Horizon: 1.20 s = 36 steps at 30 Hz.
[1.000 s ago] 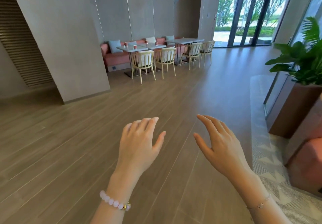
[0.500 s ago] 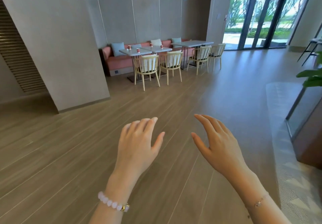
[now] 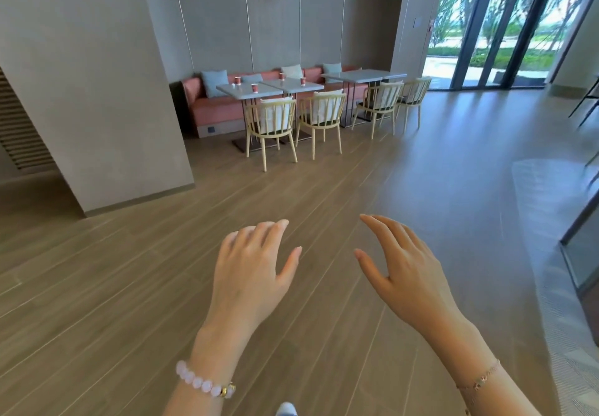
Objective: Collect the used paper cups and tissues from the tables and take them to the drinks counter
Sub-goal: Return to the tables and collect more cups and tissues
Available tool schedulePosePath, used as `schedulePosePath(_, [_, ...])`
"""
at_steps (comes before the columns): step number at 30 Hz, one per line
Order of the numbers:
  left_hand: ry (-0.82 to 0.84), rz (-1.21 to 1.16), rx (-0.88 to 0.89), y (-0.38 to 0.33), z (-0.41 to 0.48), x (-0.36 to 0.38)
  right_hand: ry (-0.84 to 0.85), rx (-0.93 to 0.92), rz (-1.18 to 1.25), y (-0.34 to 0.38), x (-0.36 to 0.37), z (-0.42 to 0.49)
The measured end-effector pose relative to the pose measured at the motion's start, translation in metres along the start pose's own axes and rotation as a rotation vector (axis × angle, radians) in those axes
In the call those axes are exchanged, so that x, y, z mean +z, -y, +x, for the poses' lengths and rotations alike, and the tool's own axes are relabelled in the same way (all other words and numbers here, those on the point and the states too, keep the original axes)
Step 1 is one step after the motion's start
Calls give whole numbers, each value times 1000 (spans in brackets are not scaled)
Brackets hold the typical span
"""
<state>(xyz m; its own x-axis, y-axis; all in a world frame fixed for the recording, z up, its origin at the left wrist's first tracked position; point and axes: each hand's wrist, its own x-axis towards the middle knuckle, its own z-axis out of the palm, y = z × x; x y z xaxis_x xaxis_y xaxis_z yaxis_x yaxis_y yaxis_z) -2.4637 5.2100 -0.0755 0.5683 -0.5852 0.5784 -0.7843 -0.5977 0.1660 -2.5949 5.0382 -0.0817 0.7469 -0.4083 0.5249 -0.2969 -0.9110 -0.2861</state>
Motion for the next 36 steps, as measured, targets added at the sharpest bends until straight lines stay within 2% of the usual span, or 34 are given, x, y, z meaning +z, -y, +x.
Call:
schedulePosePath(11, [34, -14, 10, 109, 212, 112, -33, 10, -22, -29, 123, 227])
schedulePosePath(18, [36, 1, -14, 167, 298, 168, -9, -19, 38, -43, 192, 335])
schedulePosePath(26, [19, 52, -84, 235, 401, 247, -38, -98, 80, -70, 281, 471])
schedulePosePath(36, [-17, 127, -135, 314, 583, 343, -29, -197, 128, -112, 391, 683])
